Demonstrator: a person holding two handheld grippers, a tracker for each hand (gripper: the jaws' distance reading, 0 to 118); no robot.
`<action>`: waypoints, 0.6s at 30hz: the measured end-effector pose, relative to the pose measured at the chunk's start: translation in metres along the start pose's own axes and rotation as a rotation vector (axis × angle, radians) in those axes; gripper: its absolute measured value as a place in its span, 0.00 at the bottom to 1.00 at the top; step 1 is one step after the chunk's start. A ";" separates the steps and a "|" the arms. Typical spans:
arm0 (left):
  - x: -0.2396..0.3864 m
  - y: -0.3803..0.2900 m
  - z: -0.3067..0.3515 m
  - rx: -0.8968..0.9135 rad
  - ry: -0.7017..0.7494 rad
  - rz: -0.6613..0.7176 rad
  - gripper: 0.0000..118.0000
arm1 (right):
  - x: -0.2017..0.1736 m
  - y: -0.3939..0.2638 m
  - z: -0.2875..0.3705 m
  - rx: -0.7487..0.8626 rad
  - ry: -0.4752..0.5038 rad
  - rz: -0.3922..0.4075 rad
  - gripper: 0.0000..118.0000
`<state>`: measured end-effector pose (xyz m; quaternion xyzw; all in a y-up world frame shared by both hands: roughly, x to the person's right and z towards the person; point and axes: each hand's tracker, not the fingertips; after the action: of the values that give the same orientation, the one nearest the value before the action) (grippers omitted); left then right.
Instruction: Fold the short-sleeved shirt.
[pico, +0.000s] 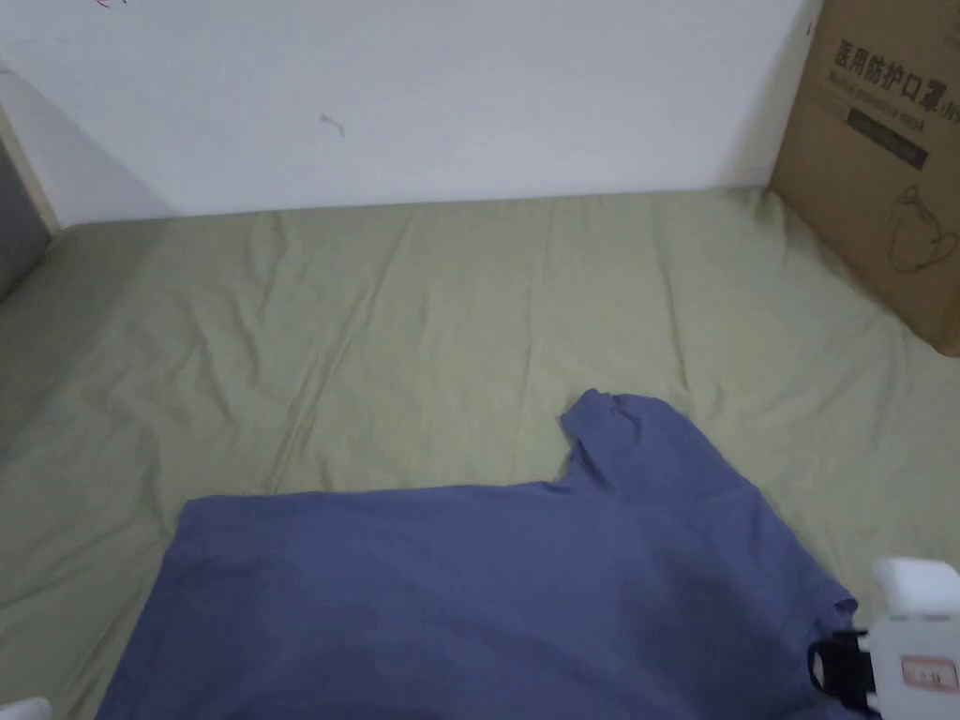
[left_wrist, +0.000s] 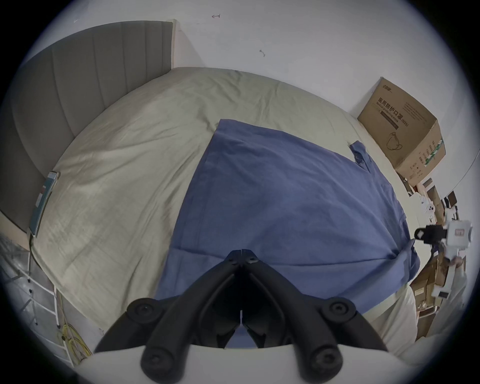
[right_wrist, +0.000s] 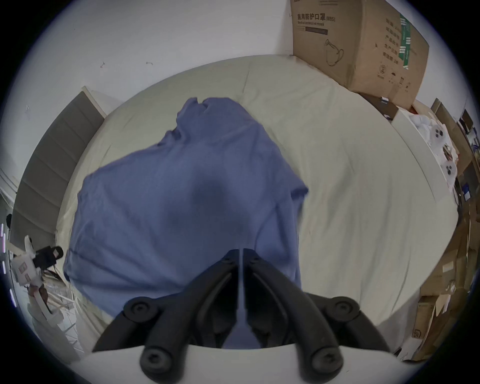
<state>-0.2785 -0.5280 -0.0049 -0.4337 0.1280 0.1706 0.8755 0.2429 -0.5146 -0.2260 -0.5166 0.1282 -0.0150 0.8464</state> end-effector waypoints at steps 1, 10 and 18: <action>-0.001 0.005 -0.002 -0.002 0.005 0.002 0.00 | 0.001 0.015 -0.006 0.010 -0.012 -0.006 0.36; -0.001 0.038 -0.014 0.031 0.004 0.031 0.00 | 0.008 0.166 -0.092 0.014 -0.001 0.039 0.58; 0.004 0.041 -0.029 -0.025 0.003 -0.011 0.00 | -0.003 0.176 -0.156 -0.132 -0.134 0.093 0.26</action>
<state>-0.2935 -0.5275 -0.0527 -0.4454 0.1248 0.1665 0.8708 0.1849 -0.5685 -0.4473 -0.5647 0.0955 0.0673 0.8170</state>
